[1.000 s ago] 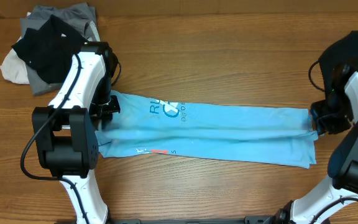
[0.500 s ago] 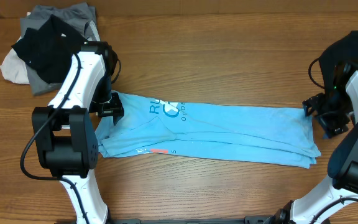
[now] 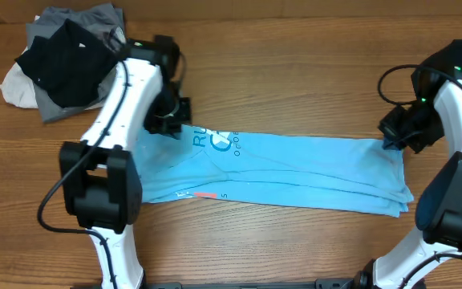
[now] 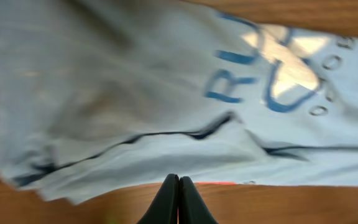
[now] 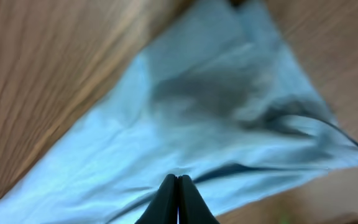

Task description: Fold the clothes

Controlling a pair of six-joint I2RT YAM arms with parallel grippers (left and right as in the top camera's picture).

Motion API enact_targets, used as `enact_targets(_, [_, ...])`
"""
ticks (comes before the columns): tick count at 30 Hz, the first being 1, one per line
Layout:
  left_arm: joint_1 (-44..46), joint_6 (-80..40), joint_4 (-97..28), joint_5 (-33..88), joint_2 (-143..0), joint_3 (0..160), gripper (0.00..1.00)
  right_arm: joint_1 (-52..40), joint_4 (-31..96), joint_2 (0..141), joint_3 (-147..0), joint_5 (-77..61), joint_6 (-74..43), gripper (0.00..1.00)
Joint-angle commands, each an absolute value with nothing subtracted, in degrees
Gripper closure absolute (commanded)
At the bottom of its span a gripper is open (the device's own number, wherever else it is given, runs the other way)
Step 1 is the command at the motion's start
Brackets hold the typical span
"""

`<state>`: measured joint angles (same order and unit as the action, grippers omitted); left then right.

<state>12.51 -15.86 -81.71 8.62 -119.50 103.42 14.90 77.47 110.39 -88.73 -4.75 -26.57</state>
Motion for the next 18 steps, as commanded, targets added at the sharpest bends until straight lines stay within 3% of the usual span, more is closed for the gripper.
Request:
enact_targets(1, [14.7,-16.2,-78.9,11.7,-118.8,98.2,0.96,11.8,75.2,109.1,-86.1,-5.7,-25.6,0.96])
enact_targets(18, [8.4,-18.2,-65.2,9.9,-118.8,80.2,0.96,11.0,57.5,109.3,-66.9,-5.1,-30.5,0.96])
